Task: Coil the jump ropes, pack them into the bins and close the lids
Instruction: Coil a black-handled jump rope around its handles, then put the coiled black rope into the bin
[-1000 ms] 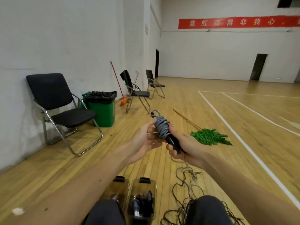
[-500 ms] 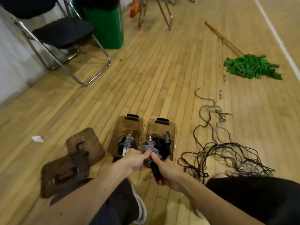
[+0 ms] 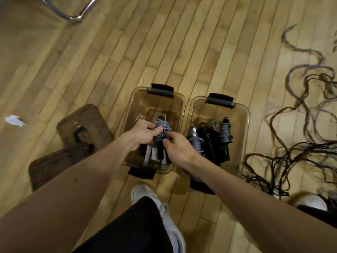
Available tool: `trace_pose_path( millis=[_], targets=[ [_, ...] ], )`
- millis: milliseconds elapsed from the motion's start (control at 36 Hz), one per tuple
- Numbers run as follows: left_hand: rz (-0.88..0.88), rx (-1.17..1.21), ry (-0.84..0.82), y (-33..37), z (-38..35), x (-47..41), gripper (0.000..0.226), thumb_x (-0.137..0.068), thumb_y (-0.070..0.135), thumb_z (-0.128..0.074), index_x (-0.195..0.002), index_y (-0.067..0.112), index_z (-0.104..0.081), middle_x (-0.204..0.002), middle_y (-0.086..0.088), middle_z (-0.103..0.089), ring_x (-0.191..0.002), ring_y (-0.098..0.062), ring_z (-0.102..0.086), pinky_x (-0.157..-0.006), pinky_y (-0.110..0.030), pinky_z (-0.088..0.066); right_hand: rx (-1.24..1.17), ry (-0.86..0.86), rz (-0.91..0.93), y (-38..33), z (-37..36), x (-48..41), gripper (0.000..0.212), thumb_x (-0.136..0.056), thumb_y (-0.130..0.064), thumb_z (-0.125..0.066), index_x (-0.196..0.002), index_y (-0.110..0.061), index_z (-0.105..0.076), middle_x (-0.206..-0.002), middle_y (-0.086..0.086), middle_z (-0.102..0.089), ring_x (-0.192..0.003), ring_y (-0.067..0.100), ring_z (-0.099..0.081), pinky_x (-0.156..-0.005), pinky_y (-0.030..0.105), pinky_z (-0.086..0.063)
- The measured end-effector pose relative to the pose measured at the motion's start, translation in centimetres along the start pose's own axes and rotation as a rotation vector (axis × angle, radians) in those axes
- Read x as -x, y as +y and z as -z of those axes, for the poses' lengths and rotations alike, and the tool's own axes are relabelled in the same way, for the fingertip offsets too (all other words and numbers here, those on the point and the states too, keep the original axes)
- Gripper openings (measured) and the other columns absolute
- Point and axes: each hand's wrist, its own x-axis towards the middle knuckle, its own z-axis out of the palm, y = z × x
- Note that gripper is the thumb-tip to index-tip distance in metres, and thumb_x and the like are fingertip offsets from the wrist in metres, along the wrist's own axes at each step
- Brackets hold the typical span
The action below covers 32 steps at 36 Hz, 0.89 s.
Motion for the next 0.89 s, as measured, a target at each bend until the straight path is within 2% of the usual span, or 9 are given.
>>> trace_pose_path(
  millis=[111, 194, 250, 389, 444, 528, 583, 667, 889],
  targets=[
    [0.028, -0.035, 0.051, -2.5, -0.6, -3.2, 0.041, -0.091, 0.024, -0.072, -0.124, 0.001, -0.064, -0.117, -0.016, -0.069, -0.105, -0.029, -0.067, -0.092, -0.047, -0.057, -0.063, -0.078, -0.086, 0.2, -1.4, -2.2, 0.032, -0.108, -0.015, -0.036, -0.132, -0.010, -0.057, -0.118, 0.008, -0.063, -0.100, 0.019, -0.059, -0.075, 0.026, -0.048],
    [-0.031, -0.107, 0.103, -3.1, -1.1, -3.2, 0.041, -0.087, 0.024, -0.077, -0.122, 0.005, -0.066, -0.115, -0.006, -0.069, -0.108, -0.021, -0.064, -0.101, -0.035, -0.050, -0.099, -0.108, -0.143, 0.2, -2.5, -3.4, 0.038, -0.111, -0.021, -0.028, -0.133, -0.010, -0.056, -0.125, 0.012, -0.063, -0.113, 0.025, -0.060, -0.088, 0.030, -0.046],
    [-0.080, -0.139, 0.143, -3.6, -1.6, -3.2, 0.034, -0.088, 0.021, -0.076, -0.118, 0.006, -0.070, -0.111, -0.003, -0.066, -0.104, -0.016, -0.061, -0.093, -0.025, -0.045, -0.144, -0.117, -0.169, 0.1, -3.2, -3.9, 0.040, -0.111, -0.022, -0.026, -0.136, -0.011, -0.054, -0.122, 0.009, -0.062, -0.113, 0.023, -0.058, -0.091, 0.028, -0.042],
    [-0.050, -0.091, 0.200, -3.9, -2.3, -3.7, 0.015, -0.086, 0.012, -0.060, -0.091, 0.018, -0.072, -0.109, -0.014, -0.069, -0.103, -0.029, -0.064, -0.091, -0.039, -0.052, -0.284, -0.100, -0.254, 0.0, -3.9, -4.4, 0.024, -0.108, -0.019, -0.033, -0.097, -0.024, -0.055, -0.091, 0.002, -0.061, -0.089, 0.016, -0.058, -0.089, 0.030, -0.048],
    [-0.035, -0.081, 0.216, -3.2, -2.0, -3.2, 0.022, -0.089, 0.004, -0.056, -0.084, 0.023, -0.067, -0.099, -0.008, -0.066, -0.096, -0.024, -0.061, -0.082, -0.032, -0.050, -0.295, -0.126, -0.240, -0.1, -3.7, -4.3, 0.023, -0.108, -0.020, -0.033, -0.103, -0.021, -0.056, -0.095, 0.004, -0.062, -0.095, 0.019, -0.059, -0.094, 0.032, -0.049],
    [0.008, -0.024, 0.211, -1.9, -1.5, -1.8, 0.022, -0.094, 0.003, -0.051, -0.100, 0.002, -0.072, -0.088, -0.007, -0.064, -0.091, -0.022, -0.059, -0.069, -0.025, -0.049, -0.310, -0.203, -0.208, -0.6, -2.8, -3.1, 0.031, -0.110, -0.026, -0.032, -0.121, -0.013, -0.059, -0.108, 0.010, -0.067, -0.099, 0.025, -0.062, -0.087, 0.031, -0.050],
    [-0.034, -0.059, 0.122, -0.8, -1.4, -0.7, 0.011, -0.096, 0.008, -0.061, -0.101, 0.009, -0.071, -0.100, -0.006, -0.066, -0.101, -0.021, -0.062, -0.083, -0.030, -0.055, -0.284, -0.240, -0.189, -0.6, -1.3, -1.8, 0.033, -0.110, -0.031, -0.034, -0.127, -0.015, -0.057, -0.131, 0.016, -0.063, -0.117, 0.032, -0.059, -0.102, 0.040, -0.047],
    [-0.169, -0.168, 0.102, 2.0, -1.8, 2.0, 0.008, -0.095, 0.016, -0.066, -0.098, 0.023, -0.068, -0.105, -0.001, -0.069, -0.105, -0.020, -0.064, -0.096, -0.044, -0.054, -0.324, -0.163, -0.190, 0.0, 2.4, 0.5, 0.044, -0.108, -0.040, -0.042, -0.144, -0.016, -0.048, -0.132, 0.007, -0.061, -0.114, 0.020, -0.061, -0.102, 0.039, -0.051],
    [-0.490, -0.279, -0.008, 9.7, -11.6, 10.2, 0.013, -0.099, 0.020, -0.059, -0.107, 0.019, -0.069, -0.095, 0.001, -0.068, -0.094, -0.019, -0.066, -0.088, -0.036, -0.055, -0.489, 0.136, -0.206, 6.0, 14.6, 10.0, 0.022, -0.103, -0.023, -0.056, -0.116, -0.008, -0.065, -0.099, 0.012, -0.076, -0.087, 0.026, -0.074, -0.070, 0.032, -0.060]
  ],
)
